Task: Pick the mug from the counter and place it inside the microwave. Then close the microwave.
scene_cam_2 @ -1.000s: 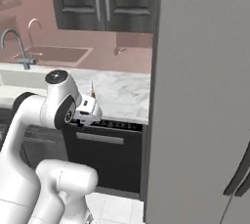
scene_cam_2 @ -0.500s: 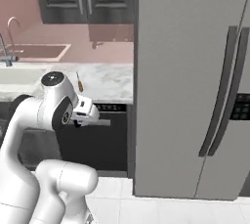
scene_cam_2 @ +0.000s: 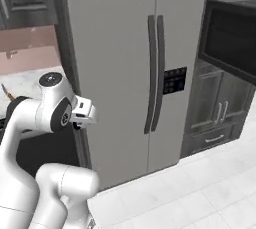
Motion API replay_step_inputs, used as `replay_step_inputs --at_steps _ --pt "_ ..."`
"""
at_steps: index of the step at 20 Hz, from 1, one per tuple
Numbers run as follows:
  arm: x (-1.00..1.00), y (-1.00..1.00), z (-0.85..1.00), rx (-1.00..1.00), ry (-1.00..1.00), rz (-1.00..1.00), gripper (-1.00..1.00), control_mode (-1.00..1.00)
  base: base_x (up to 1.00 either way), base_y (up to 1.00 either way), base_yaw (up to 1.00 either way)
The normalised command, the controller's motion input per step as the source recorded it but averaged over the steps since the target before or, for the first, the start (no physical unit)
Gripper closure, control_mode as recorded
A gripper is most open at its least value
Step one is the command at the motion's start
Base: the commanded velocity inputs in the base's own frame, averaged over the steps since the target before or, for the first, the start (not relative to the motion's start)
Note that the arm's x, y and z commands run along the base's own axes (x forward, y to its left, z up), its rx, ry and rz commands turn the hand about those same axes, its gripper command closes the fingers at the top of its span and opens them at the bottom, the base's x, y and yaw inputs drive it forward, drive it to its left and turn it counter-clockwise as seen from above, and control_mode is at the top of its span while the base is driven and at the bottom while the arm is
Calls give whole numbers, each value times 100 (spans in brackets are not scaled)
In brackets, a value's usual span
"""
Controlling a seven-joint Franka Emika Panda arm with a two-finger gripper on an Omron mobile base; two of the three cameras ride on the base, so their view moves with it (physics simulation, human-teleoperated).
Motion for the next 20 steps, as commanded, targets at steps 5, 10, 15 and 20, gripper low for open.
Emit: replay_step_inputs --at_steps 5,10,15,20 --pt "0 0 0 0 0 0 100 100 -12 0 -71" --pt "0 0 0 0 0 0 100 100 -1 0 -70" --pt "0 0 0 0 0 0 100 100 0 -9 -70" --pt "0 0 0 0 0 0 100 100 33 -59 -50"
